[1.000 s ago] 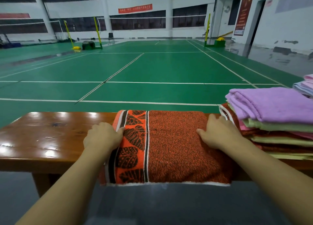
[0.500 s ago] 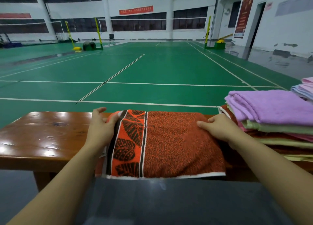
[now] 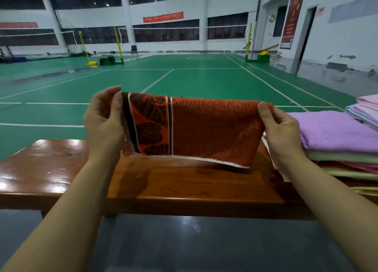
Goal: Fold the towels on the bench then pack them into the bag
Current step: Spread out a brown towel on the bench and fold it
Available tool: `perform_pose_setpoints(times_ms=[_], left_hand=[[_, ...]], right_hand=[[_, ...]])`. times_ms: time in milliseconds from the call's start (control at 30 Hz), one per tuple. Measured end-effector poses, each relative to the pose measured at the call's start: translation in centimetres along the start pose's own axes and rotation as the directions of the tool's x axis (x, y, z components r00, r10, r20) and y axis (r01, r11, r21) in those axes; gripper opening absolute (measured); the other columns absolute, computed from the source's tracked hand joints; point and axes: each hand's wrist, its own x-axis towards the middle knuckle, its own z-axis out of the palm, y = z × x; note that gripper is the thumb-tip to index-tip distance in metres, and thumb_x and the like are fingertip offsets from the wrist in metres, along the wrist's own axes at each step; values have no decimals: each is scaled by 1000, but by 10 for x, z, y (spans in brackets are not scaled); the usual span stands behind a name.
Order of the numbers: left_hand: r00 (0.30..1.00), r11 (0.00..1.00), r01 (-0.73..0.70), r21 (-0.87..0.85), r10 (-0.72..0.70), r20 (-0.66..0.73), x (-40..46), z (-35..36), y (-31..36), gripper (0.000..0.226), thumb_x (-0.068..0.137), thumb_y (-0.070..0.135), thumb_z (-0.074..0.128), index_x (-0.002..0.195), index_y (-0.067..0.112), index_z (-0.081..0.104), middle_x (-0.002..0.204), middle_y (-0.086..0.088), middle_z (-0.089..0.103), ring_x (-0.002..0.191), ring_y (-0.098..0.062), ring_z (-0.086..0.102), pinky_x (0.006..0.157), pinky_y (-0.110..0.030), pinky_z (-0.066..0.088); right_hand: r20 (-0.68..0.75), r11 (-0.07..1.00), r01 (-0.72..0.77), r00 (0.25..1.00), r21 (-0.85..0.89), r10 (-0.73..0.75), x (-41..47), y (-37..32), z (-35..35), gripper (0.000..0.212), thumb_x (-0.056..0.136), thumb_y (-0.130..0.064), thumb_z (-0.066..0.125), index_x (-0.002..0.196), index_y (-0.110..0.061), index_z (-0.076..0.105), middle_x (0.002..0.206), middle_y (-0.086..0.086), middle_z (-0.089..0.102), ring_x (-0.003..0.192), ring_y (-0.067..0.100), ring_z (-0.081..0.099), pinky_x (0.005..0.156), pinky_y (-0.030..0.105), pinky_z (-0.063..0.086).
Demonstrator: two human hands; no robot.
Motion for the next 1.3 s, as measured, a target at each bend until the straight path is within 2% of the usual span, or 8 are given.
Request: perform_pose_setpoints(times_ms=[233,400,567,700,800,900,1000,1300], left_hand=[[963,919,-133,372,31,267,0,-1,1,39,106,27,50,142,39,45,123,3,58,113,-20,59,95,-41,53],[874,823,190,535,-390,290,11,-5,-28,35,102,22,57,136,32,55,113,-3,64,101,-26,66,97,-48,54],[763,581,150,800,-582,280,-11,-13,-71,49,100,32,61,146,20,50,134,-14,62,116,-31,62,103,-42,49],[893,294,-114,949,-389,228,-10,-8,-60,52,98,44,56,145,23,48,135,-17,55,121,-39,53,102,-49,45],[828,417,-188,889,-421,372,-36,29,-27,48,99,53,49,133,20,57,127,-15,57,117,-34,55,100,-46,48],[660,290,-306,907,-622,422,-83,61,-16,72,99,70,25,145,18,41,145,-21,39,136,-39,38,112,-50,33],[617,141,-429,892,-675,403,-108,68,-17,83,96,75,12,153,17,29,155,-21,26,143,-40,26,115,-51,26],[455,457,-378,805,-666,592,-74,74,-49,63,98,22,41,157,37,25,164,4,26,153,-21,19,123,-55,8]], right_hand=[[82,971,75,995,-226,-58,0,11,4,53,89,-32,78,134,-24,53,120,-5,69,107,9,67,96,30,51],[119,908,-228,951,-350,285,2,19,4,59,84,-24,83,131,-23,48,107,-7,66,89,6,63,74,21,50],[193,455,-14,893,-890,406,-6,49,2,79,84,-42,79,143,-12,37,136,13,56,122,31,58,99,37,45],[290,174,265,946,-948,143,-4,41,6,63,93,-49,65,140,-14,43,137,14,47,124,33,53,101,45,47],[607,318,587,794,-744,-46,-7,44,22,40,100,-49,51,126,-21,63,139,2,55,131,24,50,112,44,38],[772,524,597,598,-607,214,-17,58,39,54,100,-66,33,140,-37,53,160,-10,36,153,15,21,125,46,16],[741,469,574,539,-671,399,-22,63,43,65,97,-71,26,154,-42,33,167,-13,19,154,11,12,127,44,10],[586,51,631,683,-774,436,-45,15,53,55,101,-65,33,134,-29,58,137,10,52,123,32,54,91,42,45]])
